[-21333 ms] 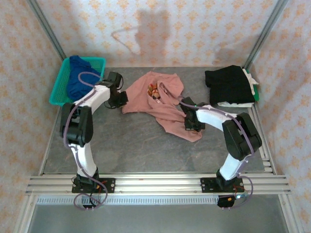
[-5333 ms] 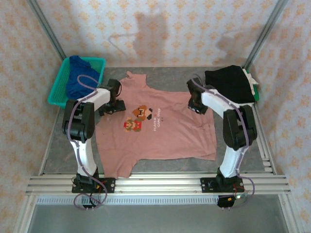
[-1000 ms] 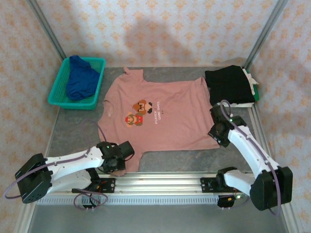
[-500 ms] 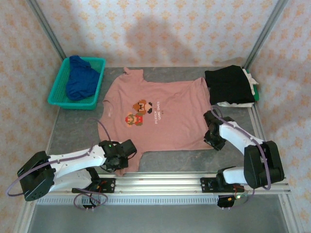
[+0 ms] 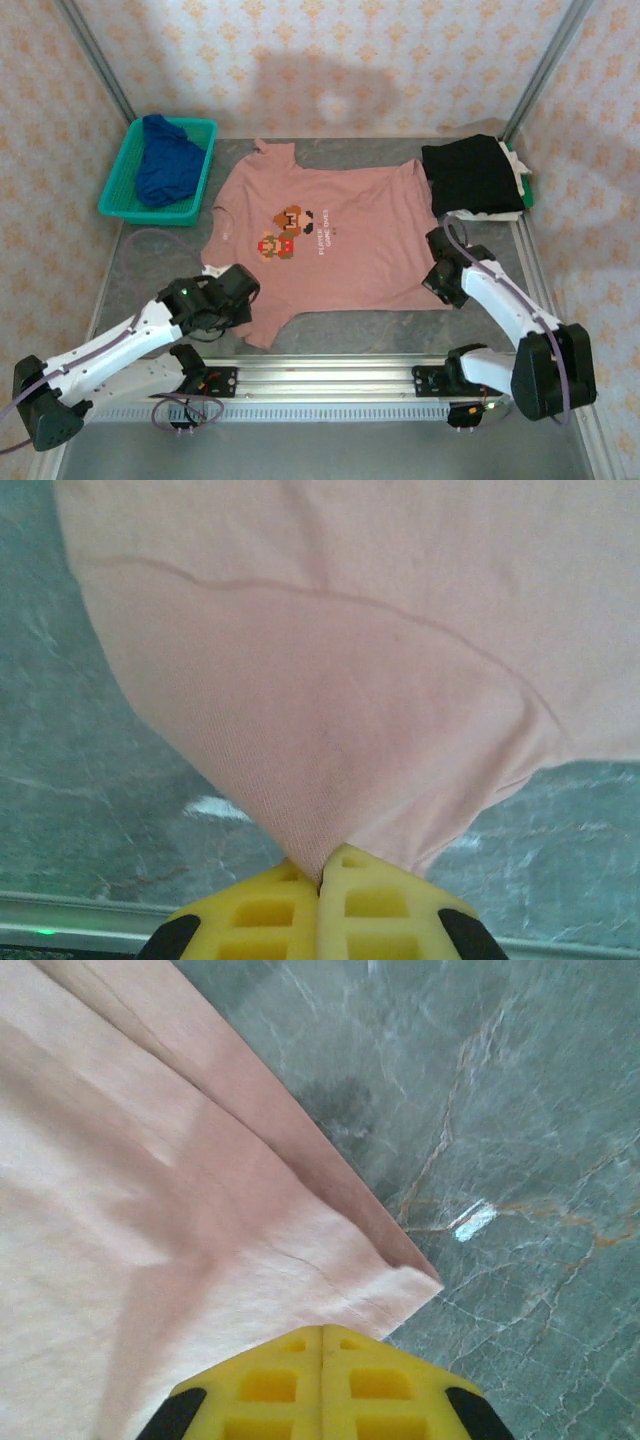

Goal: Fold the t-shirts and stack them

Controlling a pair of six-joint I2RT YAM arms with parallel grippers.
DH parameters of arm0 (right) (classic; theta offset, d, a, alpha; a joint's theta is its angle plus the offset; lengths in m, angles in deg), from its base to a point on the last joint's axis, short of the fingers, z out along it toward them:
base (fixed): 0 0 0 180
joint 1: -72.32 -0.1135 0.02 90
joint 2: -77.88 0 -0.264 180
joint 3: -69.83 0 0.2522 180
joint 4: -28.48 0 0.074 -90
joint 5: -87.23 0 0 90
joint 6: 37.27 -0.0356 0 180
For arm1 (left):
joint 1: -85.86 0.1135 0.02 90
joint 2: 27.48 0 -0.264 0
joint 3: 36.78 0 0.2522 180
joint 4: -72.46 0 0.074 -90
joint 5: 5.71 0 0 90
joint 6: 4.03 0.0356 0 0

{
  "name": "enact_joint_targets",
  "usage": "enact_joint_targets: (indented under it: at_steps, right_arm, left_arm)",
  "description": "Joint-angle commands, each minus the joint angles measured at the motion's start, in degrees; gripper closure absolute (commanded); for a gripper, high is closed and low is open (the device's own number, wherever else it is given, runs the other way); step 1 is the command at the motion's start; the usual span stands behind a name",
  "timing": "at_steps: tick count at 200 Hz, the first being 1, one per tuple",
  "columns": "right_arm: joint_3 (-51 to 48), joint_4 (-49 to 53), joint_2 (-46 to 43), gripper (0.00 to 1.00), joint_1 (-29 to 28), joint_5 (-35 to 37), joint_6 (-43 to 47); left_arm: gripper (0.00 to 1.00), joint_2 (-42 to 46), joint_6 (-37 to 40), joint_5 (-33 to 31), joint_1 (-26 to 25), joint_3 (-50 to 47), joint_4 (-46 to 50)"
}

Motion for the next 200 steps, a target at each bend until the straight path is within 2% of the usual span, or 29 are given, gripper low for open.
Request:
enact_joint_targets:
  at_steps: [1, 20, 41, 63, 69, 113, 145, 176, 200]
  right_arm:
    - [4.28, 4.12, -2.62, 1.00, 0.23, 4.37, 1.09]
    - [7.23, 4.40, -1.01, 1.00, 0.28, 4.56, 2.50]
    - [6.59, 4.51, 1.37, 1.00, 0.24, 1.88, 1.57]
    - [0.22, -0.73, 1.60, 0.72, 0.24, -3.74, -2.34]
    - [-1.37, -2.95, 1.83, 0.68, 0.23, -4.83, -3.56]
    - [-3.32, -7.90, 8.53, 0.60, 0.23, -5.01, -7.39]
    - [-6.85, -12.25, 10.67, 0.57, 0.23, -6.73, -10.83]
    - [-7.80, -10.00, 8.02, 0.53, 0.23, -6.02, -11.33]
    - [-8.54, -7.99, 4.42, 0.41, 0.23, -5.65, -11.78]
  left_arm:
    - [1.00, -3.52, 7.26, -5.11, 4.42, 4.82, 3.30]
    - [1.00, -8.56, 12.09, -5.75, 9.36, 9.80, 2.62]
    - [1.00, -14.27, 15.56, -5.68, 12.18, 14.30, 1.59]
    - [1.00, -18.01, 16.82, -5.35, 13.02, 16.99, 0.91]
    - [1.00, -18.52, 17.07, -4.87, 13.11, 17.02, 0.30]
    - [1.00, -20.08, 18.04, -4.27, 14.75, 16.59, -0.76]
    - [1.00, -19.90, 19.34, -4.06, 16.75, 16.67, -0.43]
    - [1.00, -20.16, 20.74, -3.28, 18.37, 17.00, -0.31]
    - [1.00, -20.77, 21.10, -3.14, 18.83, 17.07, -0.66]
